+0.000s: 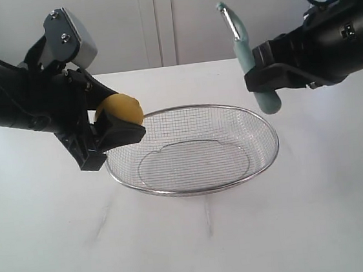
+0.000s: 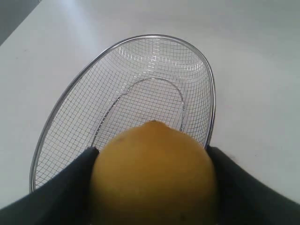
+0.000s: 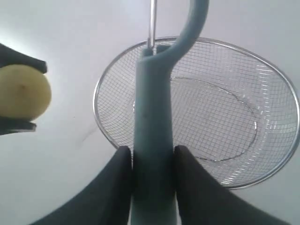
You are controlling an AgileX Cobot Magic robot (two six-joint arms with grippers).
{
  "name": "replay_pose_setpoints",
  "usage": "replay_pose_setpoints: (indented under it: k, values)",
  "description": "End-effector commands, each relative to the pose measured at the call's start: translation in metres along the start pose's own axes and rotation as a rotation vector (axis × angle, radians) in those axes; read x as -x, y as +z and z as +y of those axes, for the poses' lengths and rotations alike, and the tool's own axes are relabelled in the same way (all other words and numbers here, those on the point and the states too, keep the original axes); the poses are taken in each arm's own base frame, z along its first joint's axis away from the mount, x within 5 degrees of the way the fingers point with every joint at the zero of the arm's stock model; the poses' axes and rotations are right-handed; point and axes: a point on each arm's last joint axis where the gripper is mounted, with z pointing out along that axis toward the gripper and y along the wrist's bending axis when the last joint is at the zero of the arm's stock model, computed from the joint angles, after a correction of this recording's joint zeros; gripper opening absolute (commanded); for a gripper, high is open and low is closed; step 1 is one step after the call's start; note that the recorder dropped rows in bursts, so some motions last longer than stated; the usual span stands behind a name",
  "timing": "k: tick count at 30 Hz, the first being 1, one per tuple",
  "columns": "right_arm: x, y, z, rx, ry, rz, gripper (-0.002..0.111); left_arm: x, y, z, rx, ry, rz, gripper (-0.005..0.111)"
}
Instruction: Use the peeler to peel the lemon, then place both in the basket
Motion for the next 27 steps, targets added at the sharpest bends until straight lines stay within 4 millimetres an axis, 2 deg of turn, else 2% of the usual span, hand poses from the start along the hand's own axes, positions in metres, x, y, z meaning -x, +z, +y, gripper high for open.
replay_pose_setpoints:
  k: [1, 8, 12, 14, 18, 22, 27]
  values:
    - [-0.003, 0.014, -0.015, -0.021, 0.029, 0.059, 0.000, 0.003, 0.000, -0.003, -0.019, -0.019, -0.017, 0.000]
    - [-0.015, 0.065, -0.039, 0.011, 0.153, 0.210, 0.000, 0.003, 0.000, -0.003, -0.019, -0.019, -0.017, 0.000]
    - [-0.022, 0.087, -0.038, 0.065, 0.176, 0.268, 0.000, 0.003, 0.000, -0.003, -0.019, -0.019, -0.017, 0.000]
    - [-0.028, 0.103, -0.025, 0.158, 0.159, 0.304, 0.000, 0.003, 0.000, -0.003, -0.019, -0.019, -0.017, 0.000]
    - [-0.035, 0.116, 0.005, 0.259, 0.103, 0.349, 0.000, 0.003, 0.000, -0.003, -0.019, -0.019, -0.017, 0.000]
    - [-0.041, 0.121, 0.027, 0.309, 0.069, 0.373, 0.000, 0.003, 0.000, -0.003, -0.019, -0.019, -0.017, 0.000]
    - [-0.043, 0.122, 0.040, 0.375, 0.064, 0.381, 0.000, 0.003, 0.000, -0.003, -0.019, -0.019, -0.017, 0.000]
